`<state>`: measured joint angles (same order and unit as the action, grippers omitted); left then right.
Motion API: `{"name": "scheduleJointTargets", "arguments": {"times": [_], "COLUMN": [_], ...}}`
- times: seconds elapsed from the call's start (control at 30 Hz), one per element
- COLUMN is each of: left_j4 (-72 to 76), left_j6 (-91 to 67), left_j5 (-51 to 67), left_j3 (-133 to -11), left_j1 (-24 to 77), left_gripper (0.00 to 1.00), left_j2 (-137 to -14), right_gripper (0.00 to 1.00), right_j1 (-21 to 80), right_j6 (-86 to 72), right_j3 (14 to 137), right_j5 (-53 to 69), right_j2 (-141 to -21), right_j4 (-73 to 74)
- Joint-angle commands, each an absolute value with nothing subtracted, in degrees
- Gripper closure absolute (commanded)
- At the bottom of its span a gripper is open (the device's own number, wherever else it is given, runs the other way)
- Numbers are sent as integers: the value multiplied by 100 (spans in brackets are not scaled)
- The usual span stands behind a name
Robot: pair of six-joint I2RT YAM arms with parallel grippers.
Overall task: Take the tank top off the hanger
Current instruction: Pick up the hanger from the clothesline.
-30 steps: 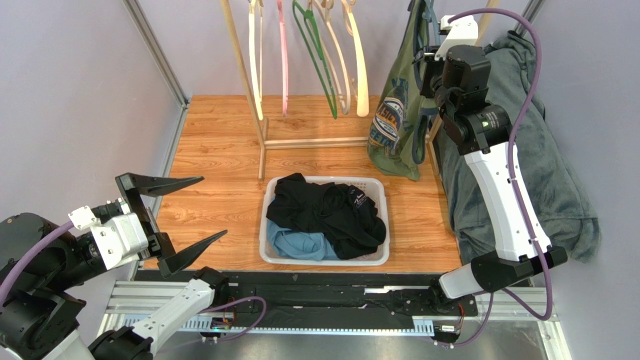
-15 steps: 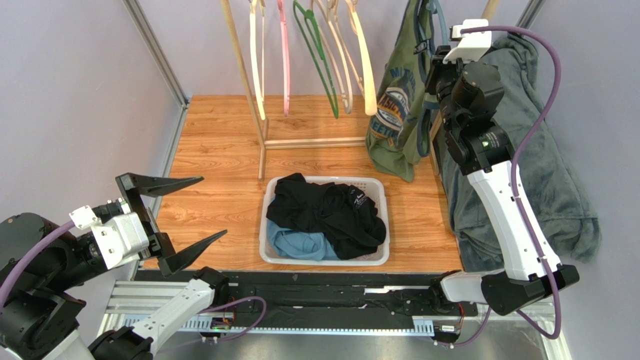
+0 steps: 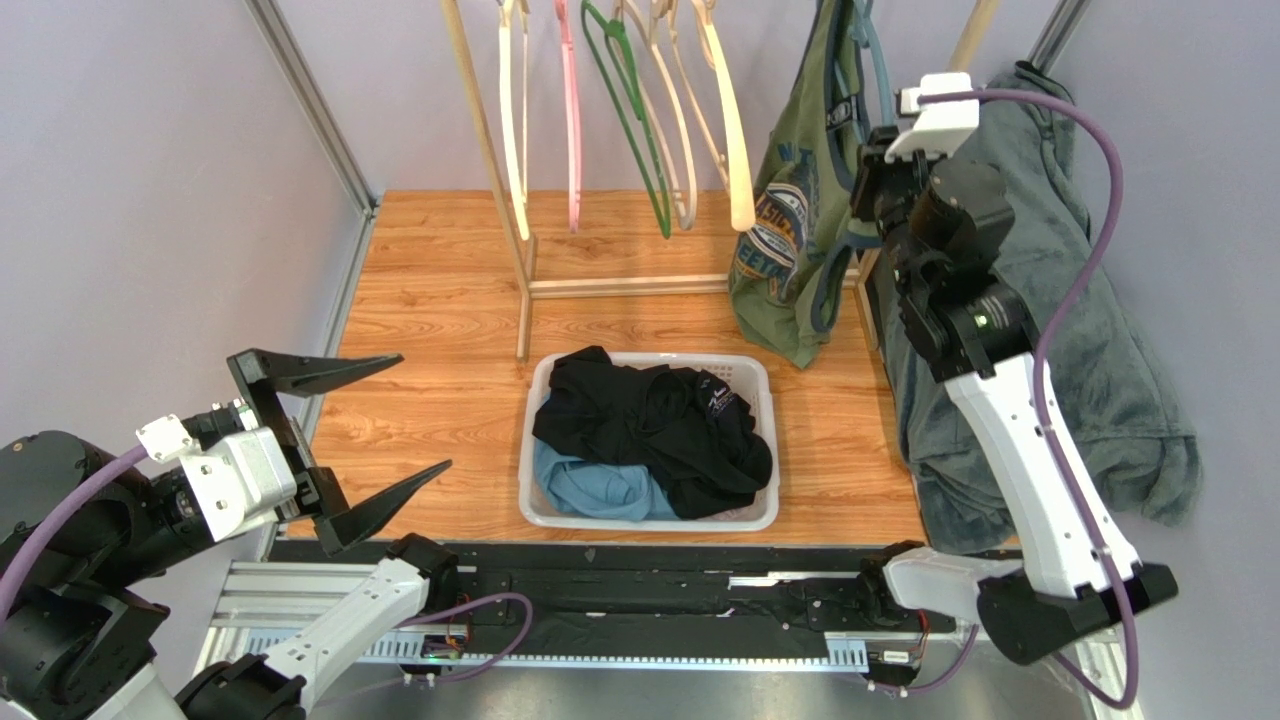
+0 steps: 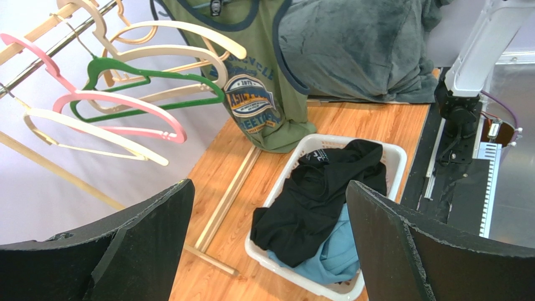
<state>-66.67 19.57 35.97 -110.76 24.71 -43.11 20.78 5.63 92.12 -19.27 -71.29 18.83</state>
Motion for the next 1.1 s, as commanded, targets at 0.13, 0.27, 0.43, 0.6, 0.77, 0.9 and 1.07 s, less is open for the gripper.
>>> {"name": "scheduleJointTargets", "arguments": {"times": [0.13,0.27,0.43,0.6,0.77,0.9,1.07], "left_j4": [-6566,-6522,-6495,-6434,-6407,-6390,-6346], "left_j6": [1819,1740,1723,1644,1643,1617,1573], "left_j5": [3849,3946,3973,4148,4192,4254,4350], "left_j3": [-11109,-11162,-11118,-11101,-10987,-10934,-10916], "left_j1": [2443,2443,2435,2408,2364,2329,2285], "left_gripper": [1,1,1,1,1,1,1], "left_j2": [-4377,-4412,-4395,-4403,-4333,-4307,-4333], "right_gripper": [100,100,100,100,100,100,100], "right_j1": [2180,2180,2180,2180,2180,2188,2171], "right_j6": [439,457,352,36,-483,-974,-1660], "right_j3": [8683,9191,9869,11421,12786,13236,13886], "right_j5": [-1319,-1046,-573,385,1396,2064,2645], "right_j2": [-5608,-5335,-4957,-5273,-5983,-6213,-6573], "right_j4": [2363,3249,3779,4061,4034,3552,2910]}}
